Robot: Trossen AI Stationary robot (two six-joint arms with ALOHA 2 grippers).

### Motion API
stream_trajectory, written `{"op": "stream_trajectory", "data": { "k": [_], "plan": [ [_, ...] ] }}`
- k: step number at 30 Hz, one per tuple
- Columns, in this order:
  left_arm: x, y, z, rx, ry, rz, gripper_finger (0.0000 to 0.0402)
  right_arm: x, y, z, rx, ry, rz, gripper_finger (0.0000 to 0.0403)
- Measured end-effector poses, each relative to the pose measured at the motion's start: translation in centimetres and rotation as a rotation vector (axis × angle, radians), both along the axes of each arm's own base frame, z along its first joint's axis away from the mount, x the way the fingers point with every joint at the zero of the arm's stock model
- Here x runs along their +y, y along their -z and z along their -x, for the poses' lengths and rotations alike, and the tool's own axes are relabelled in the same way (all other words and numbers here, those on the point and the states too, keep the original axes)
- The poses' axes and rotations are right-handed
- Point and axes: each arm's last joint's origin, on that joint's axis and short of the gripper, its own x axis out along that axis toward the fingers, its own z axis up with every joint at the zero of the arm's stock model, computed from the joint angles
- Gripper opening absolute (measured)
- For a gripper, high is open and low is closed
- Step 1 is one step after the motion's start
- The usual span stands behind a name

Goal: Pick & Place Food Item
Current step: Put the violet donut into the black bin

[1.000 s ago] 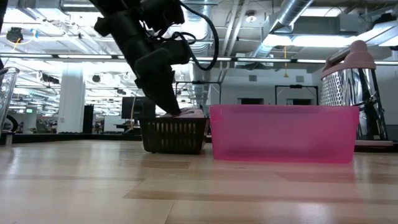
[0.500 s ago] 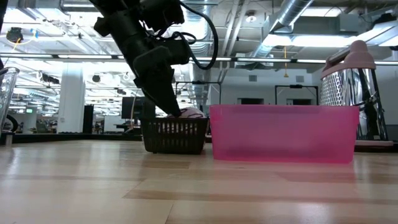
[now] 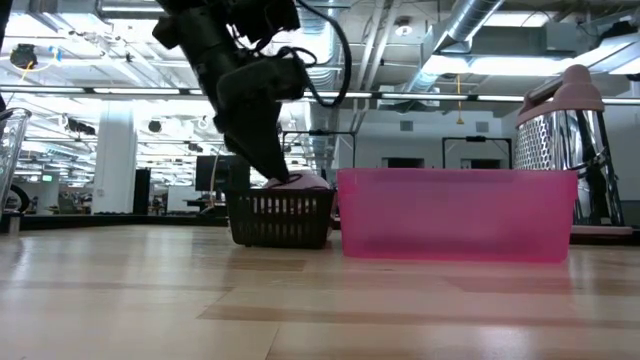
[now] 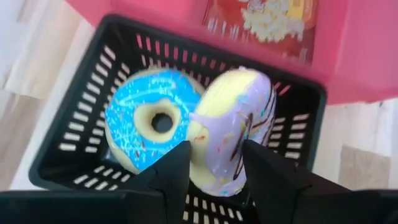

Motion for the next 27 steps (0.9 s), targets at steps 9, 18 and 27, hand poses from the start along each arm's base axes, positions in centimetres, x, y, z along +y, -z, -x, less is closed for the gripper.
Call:
{"op": "stream_trajectory", "data": {
  "k": [9, 18, 27],
  "plan": [
    [0.0, -0.8, -0.1, 0.034, -0.001, -0.002, 0.0148, 0.0, 0.0, 0.0, 0.001, -0.003, 0.003, 0.0223],
    [0.0, -0.7, 0.0, 0.041, -0.023, 0.012, 0.0147, 0.0, 0.0, 0.0, 0.002, -0.005, 0.007, 0.0223],
    [1.2, -0.7, 0.0, 0.036, -0.128, 0.095, 0.0125, 0.2, 0.0, 0.1, -0.001, -0.007, 0.004, 0.0223]
  ]
}}
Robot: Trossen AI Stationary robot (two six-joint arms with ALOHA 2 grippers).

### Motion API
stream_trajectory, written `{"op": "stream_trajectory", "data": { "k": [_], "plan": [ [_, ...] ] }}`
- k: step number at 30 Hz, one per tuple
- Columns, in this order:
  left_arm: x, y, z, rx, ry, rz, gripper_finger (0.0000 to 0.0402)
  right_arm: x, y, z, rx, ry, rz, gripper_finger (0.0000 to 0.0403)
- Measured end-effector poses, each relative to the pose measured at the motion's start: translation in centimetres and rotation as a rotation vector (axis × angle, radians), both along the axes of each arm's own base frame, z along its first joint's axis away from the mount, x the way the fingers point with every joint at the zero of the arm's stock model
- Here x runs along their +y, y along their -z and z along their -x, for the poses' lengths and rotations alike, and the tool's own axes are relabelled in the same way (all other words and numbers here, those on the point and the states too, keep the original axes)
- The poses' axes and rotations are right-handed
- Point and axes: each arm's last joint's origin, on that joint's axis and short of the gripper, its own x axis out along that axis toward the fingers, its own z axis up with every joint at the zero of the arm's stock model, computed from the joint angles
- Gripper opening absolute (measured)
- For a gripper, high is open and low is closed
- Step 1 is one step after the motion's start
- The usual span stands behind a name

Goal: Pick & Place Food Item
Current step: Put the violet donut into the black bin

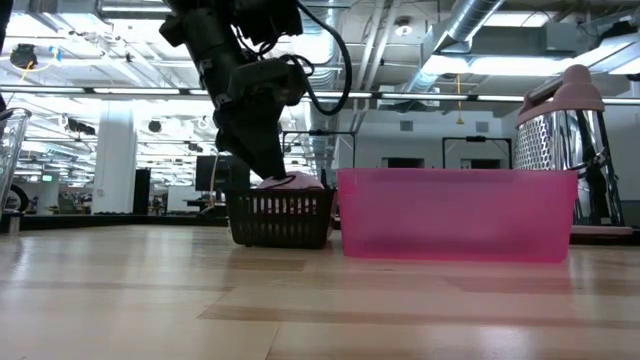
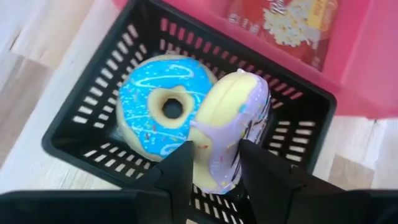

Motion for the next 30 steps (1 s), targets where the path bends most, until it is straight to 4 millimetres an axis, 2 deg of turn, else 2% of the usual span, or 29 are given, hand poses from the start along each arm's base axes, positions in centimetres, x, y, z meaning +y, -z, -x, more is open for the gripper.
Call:
{"op": "stream_trajectory", "data": {
  "k": [6, 14, 22, 30],
  "plan": [
    [0.8, -0.1, -0.1, -0.008, -0.018, 0.101, 0.0108, 0.2, 0.0, 0.2, -0.003, 0.0, -0.009, 0.0223],
    [0.6, -0.1, 0.0, -0.006, -0.022, 0.189, 0.0109, 0.4, 0.0, 0.3, -0.006, -0.008, -0.008, 0.0223],
    [0.5, -0.1, 0.0, -0.006, -0.028, 0.142, 0.0109, 0.6, 0.0, 0.5, -0.007, -0.014, -0.009, 0.0223],
    [-0.9, -0.8, 0.1, -0.037, 0.019, 0.157, 0.0144, 0.8, 0.0, 0.6, -0.011, -0.013, -0.022, 0.0223]
  ]
}}
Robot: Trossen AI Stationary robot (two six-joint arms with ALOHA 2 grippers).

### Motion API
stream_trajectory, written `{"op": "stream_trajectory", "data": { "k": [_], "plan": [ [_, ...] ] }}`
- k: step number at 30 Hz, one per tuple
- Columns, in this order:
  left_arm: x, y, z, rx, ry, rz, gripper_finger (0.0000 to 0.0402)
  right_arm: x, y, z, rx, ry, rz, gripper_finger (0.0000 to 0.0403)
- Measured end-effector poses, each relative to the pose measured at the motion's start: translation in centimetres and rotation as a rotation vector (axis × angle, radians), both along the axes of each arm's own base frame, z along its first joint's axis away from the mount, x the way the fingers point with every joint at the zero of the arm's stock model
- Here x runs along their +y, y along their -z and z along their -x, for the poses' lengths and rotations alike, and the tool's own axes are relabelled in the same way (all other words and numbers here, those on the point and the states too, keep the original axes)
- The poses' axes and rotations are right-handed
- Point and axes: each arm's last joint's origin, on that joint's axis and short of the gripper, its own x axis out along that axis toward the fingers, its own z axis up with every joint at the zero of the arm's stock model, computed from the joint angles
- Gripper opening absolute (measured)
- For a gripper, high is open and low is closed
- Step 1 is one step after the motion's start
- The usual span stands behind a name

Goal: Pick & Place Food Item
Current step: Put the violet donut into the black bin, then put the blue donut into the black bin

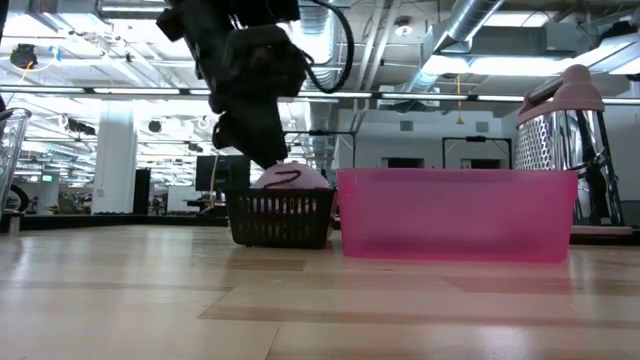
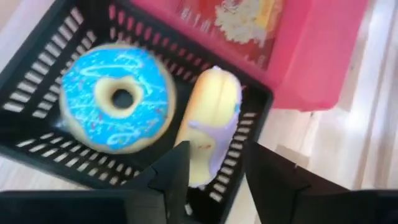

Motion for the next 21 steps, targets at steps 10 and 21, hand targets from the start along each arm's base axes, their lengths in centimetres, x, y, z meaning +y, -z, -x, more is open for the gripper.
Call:
{"op": "stream_trajectory", "data": {
  "k": [10, 21],
  "plan": [
    [-0.2, -2.8, 1.4, -0.066, -0.025, -0.061, 0.0176, 0.0, 0.0, 0.0, 0.0, -0.004, 0.009, 0.0223],
    [0.3, -5.2, 2.6, -0.152, -0.097, -0.246, 0.0176, 0.2, -0.1, 0.2, -0.025, 0.01, 0.018, 0.0223]
  ]
}}
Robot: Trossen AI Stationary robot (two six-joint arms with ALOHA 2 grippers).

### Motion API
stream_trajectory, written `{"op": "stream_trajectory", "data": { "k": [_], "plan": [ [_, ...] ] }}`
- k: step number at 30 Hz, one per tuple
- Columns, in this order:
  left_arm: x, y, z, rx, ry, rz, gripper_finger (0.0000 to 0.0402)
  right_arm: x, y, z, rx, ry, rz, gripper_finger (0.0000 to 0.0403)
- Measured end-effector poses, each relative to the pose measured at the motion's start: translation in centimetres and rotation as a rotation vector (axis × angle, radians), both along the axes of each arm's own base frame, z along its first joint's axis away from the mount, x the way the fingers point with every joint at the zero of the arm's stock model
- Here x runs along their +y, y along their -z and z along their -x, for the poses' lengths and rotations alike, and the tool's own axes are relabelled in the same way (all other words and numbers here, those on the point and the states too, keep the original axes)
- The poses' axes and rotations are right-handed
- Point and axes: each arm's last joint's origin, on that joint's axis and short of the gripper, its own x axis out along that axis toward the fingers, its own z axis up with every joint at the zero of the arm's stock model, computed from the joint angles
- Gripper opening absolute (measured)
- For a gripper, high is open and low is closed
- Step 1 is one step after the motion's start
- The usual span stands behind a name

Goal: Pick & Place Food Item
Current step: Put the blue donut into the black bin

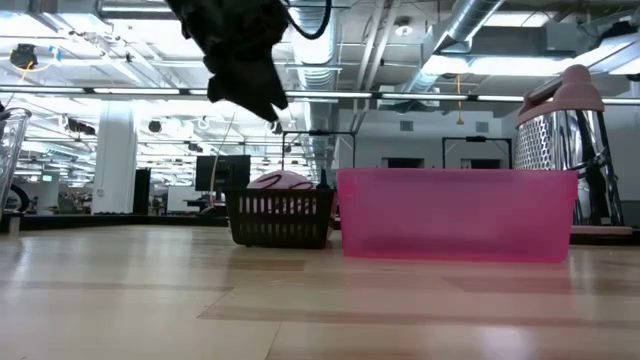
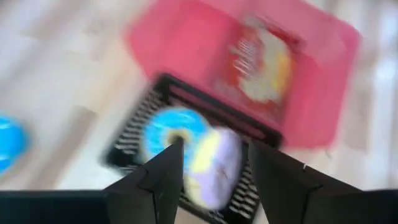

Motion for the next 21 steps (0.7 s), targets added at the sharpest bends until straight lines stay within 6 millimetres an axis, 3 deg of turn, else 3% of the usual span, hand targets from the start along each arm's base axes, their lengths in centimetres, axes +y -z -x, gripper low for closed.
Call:
{"op": "stream_trajectory", "data": {
  "k": [6, 12, 16, 21],
  "plan": [
    [3.8, -1.3, 0.6, -0.061, -0.16, -0.061, 0.0188, 0.0, 0.0, 0.0, -0.018, 0.015, 0.012, 0.0223],
    [9.9, -1.3, 2.2, 0.003, -0.243, 0.011, 0.0242, -0.3, -0.1, -0.2, -0.026, 0.03, 0.027, 0.0223],
    [13.9, -0.4, 3.4, 0.101, -0.27, 0.117, 0.0275, -0.5, -0.2, -0.2, -0.025, 0.029, 0.03, 0.0223],
    [16.3, 1.0, 3.0, 0.243, -0.176, 0.135, 0.0278, -1.4, -0.6, -0.1, -0.027, 0.035, 0.034, 0.0223]
  ]
}}
